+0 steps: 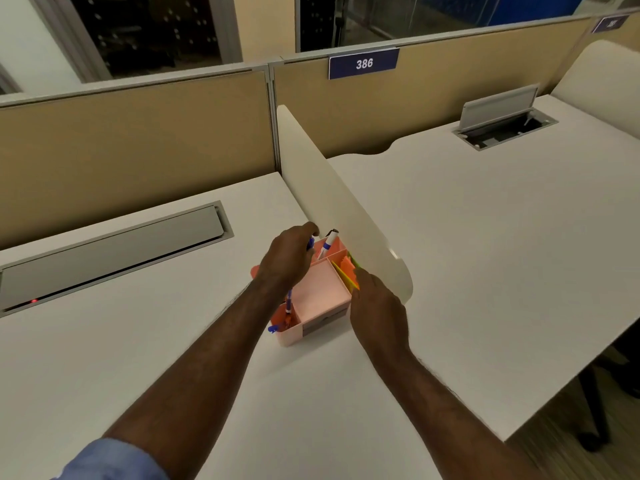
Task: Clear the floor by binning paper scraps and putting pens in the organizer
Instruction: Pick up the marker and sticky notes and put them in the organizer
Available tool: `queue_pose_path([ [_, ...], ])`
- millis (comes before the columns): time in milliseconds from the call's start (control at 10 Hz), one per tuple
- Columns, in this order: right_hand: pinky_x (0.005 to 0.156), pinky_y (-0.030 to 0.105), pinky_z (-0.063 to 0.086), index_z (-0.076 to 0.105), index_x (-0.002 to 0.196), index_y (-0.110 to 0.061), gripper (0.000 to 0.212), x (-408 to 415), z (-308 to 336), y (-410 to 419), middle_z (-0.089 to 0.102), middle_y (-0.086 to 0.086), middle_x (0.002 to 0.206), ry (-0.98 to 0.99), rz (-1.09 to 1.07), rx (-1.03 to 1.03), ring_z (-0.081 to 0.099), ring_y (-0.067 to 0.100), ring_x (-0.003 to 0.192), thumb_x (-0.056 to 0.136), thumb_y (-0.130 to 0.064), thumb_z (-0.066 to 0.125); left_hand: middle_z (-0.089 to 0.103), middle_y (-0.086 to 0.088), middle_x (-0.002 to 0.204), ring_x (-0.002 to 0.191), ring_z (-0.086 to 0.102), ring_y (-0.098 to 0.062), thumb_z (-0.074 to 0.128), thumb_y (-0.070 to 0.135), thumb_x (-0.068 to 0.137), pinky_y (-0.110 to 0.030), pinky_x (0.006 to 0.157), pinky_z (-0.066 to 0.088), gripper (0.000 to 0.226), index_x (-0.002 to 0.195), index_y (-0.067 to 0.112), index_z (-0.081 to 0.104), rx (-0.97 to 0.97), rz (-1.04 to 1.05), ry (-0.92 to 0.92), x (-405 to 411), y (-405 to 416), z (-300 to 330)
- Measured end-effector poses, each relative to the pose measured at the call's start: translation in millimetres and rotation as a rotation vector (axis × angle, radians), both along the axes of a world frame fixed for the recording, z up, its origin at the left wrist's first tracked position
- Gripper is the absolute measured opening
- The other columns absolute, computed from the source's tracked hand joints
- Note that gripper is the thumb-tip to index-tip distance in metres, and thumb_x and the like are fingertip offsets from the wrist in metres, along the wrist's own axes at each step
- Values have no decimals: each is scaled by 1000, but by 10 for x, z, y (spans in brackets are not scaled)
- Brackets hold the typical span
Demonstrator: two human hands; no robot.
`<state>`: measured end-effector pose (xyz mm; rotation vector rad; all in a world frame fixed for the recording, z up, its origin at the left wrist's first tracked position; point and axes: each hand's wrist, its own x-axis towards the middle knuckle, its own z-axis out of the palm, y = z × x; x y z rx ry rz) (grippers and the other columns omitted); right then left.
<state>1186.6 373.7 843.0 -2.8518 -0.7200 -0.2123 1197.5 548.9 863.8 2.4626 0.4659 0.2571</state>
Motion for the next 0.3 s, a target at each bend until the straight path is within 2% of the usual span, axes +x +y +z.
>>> queue_pose_path([
  [100,60,57,57,66,105,-6,58,-142,-12,-86,74,16,91,-38,7,-14,72,35,81,54,-20,90,66,-13,114,94,62,-27,63,10,85,-27,74,43,35,119,15,55,-13,10,14,31,12,-36],
  [200,48,51,58,70,95,-6,61,-349,-55,-189,75,14,82,-79,70,-3,73,31,69,41,-21,95,67,-14,113,92,63,-29,62,17,87,-32,74,47,37,123,19,51,127,-11,69,34,-11,-71],
  [300,48,48,58,70,94,-7,62,-469,-85,-236,76,12,81,-46,96,-20,73,28,67,40,-23,95,67,-13,117,98,63,-30,62,20,87,-39,81,50,42,126,22,49,184,-10,69,51,-8,-41],
])
